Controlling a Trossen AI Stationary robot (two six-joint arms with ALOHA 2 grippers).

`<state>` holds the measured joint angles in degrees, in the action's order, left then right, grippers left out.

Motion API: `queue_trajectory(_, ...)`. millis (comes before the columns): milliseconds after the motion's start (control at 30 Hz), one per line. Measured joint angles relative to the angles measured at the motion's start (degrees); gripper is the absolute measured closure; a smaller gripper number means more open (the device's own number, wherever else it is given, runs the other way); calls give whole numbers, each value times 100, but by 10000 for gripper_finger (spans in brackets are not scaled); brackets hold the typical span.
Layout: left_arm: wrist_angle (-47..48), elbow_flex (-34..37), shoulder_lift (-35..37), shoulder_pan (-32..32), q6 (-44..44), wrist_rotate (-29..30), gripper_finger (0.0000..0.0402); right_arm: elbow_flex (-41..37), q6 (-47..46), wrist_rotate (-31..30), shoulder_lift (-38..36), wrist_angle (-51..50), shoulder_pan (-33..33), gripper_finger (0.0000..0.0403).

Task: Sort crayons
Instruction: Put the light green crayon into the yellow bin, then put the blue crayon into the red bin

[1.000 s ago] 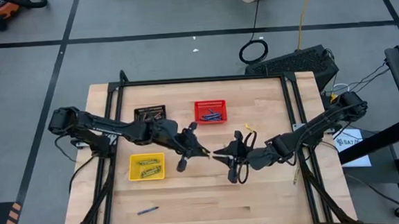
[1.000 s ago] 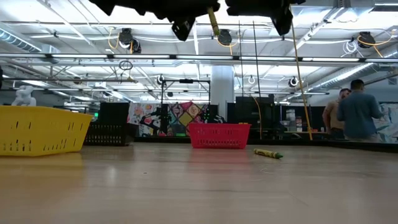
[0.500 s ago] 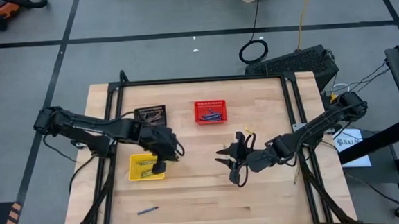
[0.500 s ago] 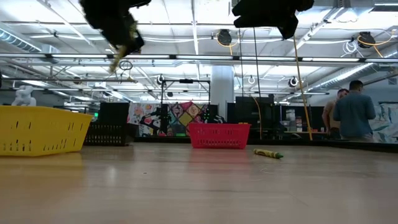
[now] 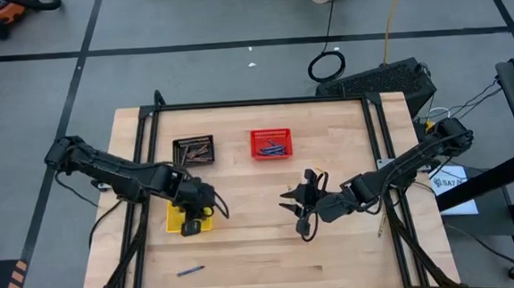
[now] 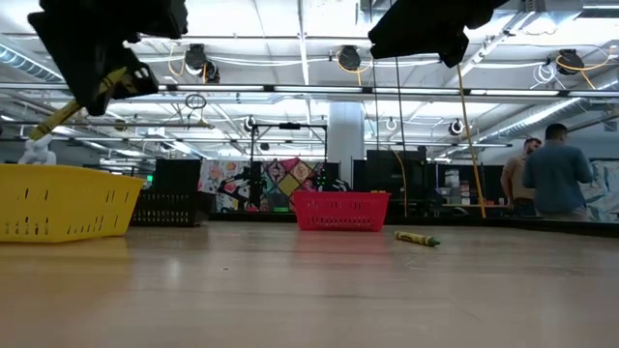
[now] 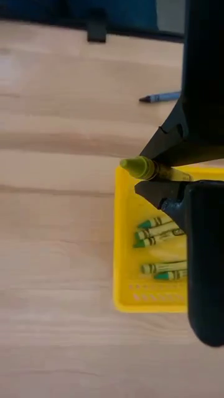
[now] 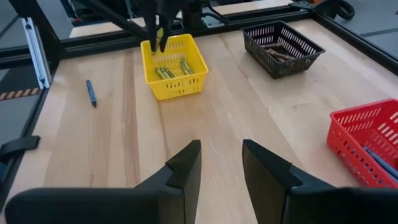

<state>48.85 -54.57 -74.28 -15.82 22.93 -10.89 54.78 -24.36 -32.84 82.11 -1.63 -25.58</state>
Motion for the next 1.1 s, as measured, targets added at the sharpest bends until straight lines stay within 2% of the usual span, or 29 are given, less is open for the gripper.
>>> queue_trajectory(200,418,264,-2,-152,334,150,386,0,64,-2,0,-26,0,298)
queue_trajectory(533,424,1006,-2,-161,757,151,385,0,264,-4,0,-37,10,298)
queue_trajectory(867,394,1040,0,-163,834,140,325,0,411,-4,0,-39,78,298)
queue_trajectory(1100,385,1038,0,-171,1275,-24,315,0,455,-4,0,-41,187,298)
